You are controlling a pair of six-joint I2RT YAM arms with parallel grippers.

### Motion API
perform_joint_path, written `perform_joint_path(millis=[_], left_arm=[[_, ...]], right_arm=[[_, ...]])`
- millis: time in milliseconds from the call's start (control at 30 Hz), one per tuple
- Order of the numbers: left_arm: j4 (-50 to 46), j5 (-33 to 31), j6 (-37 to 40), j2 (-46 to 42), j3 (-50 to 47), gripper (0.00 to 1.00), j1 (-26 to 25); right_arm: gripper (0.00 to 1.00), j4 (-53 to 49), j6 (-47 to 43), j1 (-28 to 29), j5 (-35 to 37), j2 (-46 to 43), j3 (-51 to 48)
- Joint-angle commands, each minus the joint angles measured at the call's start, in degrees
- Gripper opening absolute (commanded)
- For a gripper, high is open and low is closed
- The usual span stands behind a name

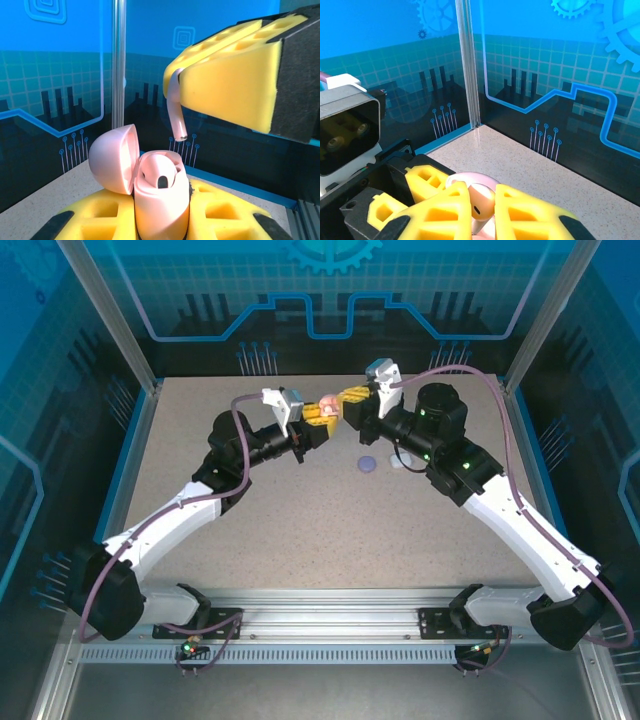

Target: Insert wireless bluetooth earbuds into charging case

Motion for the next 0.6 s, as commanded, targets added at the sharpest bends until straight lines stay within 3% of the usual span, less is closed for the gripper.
perform_joint_path(millis=[0,567], left_arm=[[1.8,2.0,0.6,-0.5,2.0,0.0,-0.4],[1.0,2.7,1.0,-1.6,2.8,0.0,-1.0]], right_arm=[[0.13,2.2,0.9,-1.0,-1.2,-0.2,-0.2],[0.12,1.9,-0.5,-1.2,-0.5,1.8,0.0]])
